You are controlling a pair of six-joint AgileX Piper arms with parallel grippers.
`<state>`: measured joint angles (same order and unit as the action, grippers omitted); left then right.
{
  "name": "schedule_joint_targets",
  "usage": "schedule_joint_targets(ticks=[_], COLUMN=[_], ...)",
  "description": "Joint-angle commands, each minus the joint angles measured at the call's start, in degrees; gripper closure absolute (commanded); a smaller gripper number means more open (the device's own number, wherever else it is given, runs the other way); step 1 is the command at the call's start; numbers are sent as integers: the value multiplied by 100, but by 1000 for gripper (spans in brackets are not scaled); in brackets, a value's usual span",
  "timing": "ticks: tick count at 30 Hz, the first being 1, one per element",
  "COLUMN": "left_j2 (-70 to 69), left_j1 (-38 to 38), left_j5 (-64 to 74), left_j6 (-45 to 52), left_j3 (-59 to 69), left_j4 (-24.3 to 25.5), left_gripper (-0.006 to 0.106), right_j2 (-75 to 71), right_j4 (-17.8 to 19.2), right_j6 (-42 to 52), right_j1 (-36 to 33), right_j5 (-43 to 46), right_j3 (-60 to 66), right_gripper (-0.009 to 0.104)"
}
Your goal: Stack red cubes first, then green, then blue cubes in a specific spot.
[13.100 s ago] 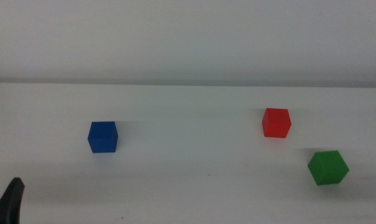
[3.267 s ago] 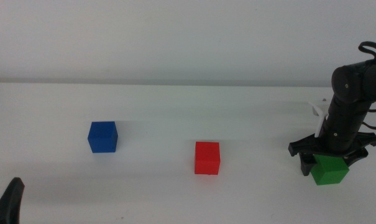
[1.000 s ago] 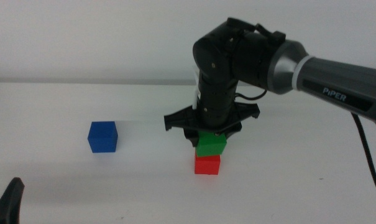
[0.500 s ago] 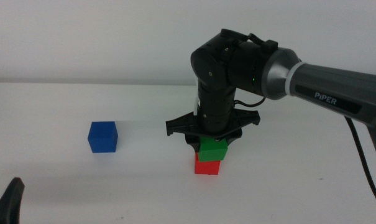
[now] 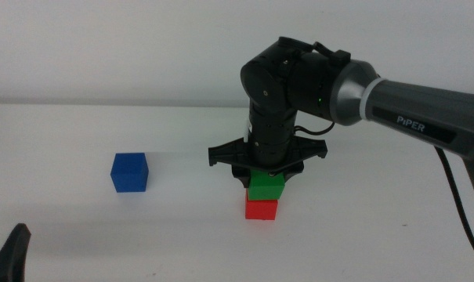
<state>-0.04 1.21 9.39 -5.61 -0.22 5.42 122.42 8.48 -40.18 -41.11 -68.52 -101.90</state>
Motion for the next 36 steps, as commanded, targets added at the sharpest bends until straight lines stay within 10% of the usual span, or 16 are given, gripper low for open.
schedule_joint_targets(ticks=[1,27,30,36], left_j2=[-204,-204,-204,-204], left_j1=[-2,-2,-2,-2], left_j5=[-92,-92,-92,-92], left_j6=[-35,-32,-32,-43], left_j3=[235,235,235,235], left_j4=[-6,-6,-6,-6], left_gripper=[7,7,7,7], right_j2=[-11,188,188,-131], right_j4=[123,114,104,79], right_j6=[-126,-203,-203,-159], right_j1=[2,-17,-17,-17], right_j5=[78,126,141,250], right_j3=[5,5,5,5], right_gripper=[71,71,32,20])
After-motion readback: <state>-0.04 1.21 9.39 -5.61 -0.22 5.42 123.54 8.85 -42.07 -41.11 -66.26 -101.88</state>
